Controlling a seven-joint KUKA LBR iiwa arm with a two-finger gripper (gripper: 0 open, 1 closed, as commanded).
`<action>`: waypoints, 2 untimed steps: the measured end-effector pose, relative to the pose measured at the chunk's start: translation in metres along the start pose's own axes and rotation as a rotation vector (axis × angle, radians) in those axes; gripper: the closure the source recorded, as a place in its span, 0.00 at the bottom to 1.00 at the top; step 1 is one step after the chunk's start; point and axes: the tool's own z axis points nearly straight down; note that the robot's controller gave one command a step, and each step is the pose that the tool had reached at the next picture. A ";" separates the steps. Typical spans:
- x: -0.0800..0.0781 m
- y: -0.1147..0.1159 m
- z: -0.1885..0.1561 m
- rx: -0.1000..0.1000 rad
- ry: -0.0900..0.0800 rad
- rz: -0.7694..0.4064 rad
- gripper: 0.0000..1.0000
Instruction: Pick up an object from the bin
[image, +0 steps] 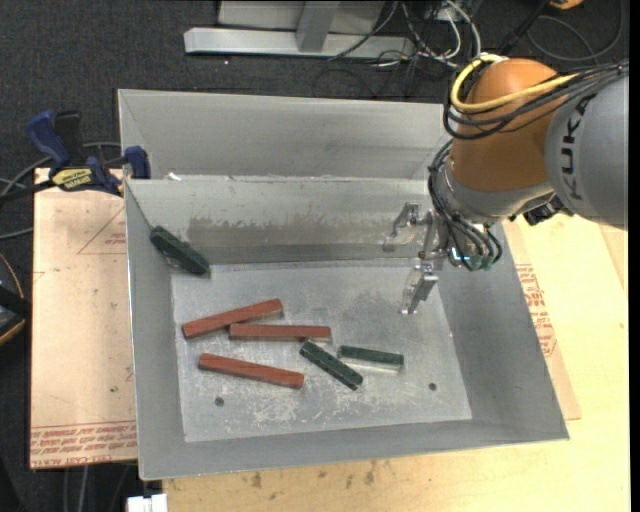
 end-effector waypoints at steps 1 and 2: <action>-0.002 0.000 -0.005 0.001 -0.007 -0.001 0.00; 0.039 0.003 0.046 0.000 -0.013 0.026 0.00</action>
Offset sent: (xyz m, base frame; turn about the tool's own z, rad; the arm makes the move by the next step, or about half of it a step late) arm -0.0873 0.0075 -0.1048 0.0575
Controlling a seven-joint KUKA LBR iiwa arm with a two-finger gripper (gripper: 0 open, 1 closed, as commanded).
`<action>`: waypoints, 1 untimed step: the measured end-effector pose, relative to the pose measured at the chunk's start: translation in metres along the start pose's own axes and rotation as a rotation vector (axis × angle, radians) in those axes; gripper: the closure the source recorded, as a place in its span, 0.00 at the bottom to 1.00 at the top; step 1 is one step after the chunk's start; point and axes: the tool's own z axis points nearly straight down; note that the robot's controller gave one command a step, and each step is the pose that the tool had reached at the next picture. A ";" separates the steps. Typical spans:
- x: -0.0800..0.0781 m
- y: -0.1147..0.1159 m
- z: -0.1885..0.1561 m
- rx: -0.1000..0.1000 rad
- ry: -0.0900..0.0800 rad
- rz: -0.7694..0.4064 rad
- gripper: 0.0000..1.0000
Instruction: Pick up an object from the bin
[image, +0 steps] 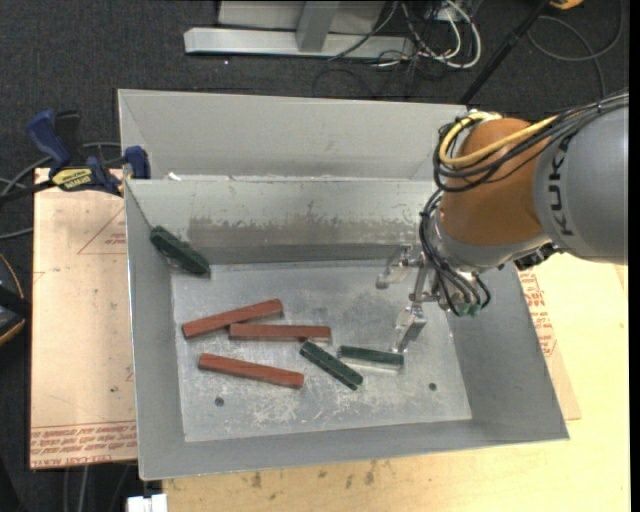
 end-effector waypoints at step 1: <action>0.016 -0.004 0.045 0.000 0.006 0.015 0.00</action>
Offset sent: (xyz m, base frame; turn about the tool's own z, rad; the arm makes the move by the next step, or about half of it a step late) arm -0.0128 -0.0007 -0.0880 -0.0051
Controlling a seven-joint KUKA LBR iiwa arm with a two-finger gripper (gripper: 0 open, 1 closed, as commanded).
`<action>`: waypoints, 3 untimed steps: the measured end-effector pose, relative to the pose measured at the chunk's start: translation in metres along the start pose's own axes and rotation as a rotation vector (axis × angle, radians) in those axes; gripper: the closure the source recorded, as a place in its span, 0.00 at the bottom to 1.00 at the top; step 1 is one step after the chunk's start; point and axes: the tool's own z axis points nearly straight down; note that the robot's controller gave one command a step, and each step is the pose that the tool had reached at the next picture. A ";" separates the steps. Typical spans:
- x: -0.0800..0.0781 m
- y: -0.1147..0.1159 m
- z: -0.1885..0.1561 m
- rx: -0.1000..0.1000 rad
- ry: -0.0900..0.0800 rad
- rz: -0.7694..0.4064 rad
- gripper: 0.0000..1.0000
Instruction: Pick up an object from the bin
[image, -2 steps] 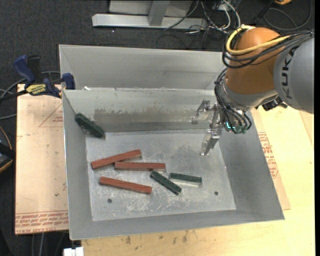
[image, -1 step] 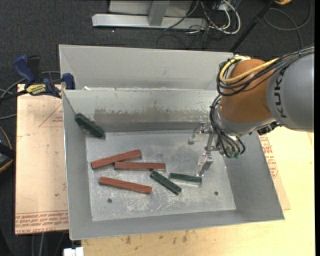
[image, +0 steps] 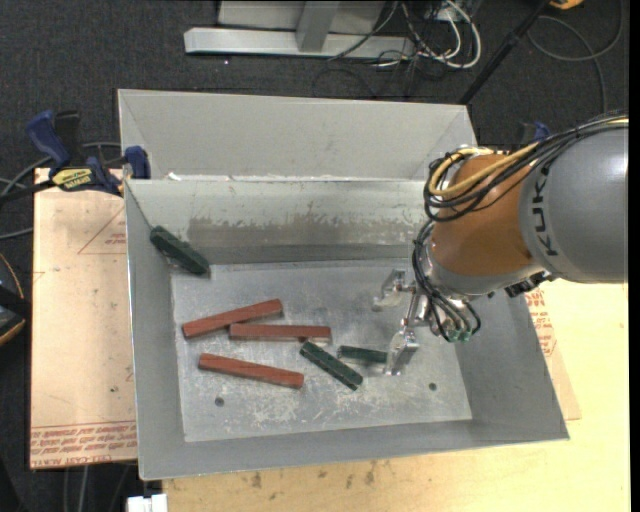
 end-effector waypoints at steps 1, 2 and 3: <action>-0.011 0.003 0.034 0.000 -0.020 -0.018 1.00; -0.011 0.003 0.034 0.000 -0.020 -0.018 1.00; -0.011 0.003 0.033 0.000 -0.020 -0.018 1.00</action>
Offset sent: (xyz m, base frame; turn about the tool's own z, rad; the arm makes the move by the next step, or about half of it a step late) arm 0.0000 0.0000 0.0000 0.0000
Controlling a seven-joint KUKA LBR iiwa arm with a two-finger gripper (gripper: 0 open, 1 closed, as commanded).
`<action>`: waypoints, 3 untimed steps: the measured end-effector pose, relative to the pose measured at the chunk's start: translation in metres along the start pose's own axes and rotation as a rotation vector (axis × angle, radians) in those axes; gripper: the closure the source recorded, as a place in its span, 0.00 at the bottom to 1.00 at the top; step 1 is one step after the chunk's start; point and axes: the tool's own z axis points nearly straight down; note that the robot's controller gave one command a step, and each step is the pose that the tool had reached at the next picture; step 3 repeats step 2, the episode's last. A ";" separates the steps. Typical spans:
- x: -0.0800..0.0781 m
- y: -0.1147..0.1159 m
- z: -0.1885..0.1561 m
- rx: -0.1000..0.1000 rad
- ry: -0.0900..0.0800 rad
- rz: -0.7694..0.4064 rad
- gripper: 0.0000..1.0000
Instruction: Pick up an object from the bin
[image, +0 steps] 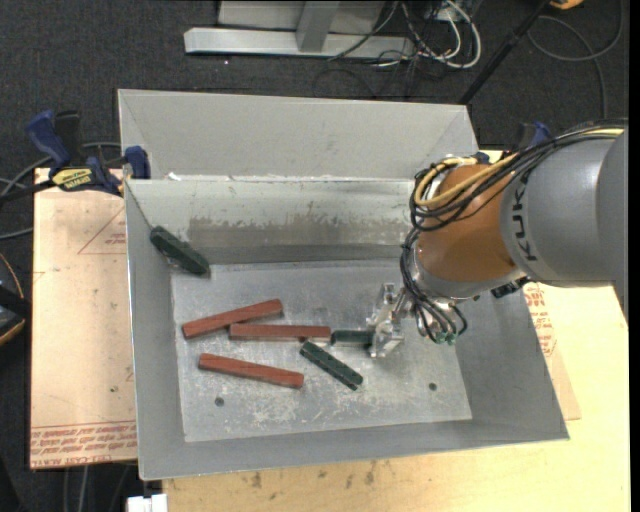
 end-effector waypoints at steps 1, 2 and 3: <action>-0.012 0.007 -0.030 0.000 0.015 -0.065 1.00; -0.008 0.001 -0.201 -0.003 0.021 -0.330 1.00; -0.008 0.001 -0.201 -0.003 0.021 -0.330 1.00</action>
Offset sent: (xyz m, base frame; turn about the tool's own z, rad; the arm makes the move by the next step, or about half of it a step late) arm 0.0004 -0.0020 0.2454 -0.3807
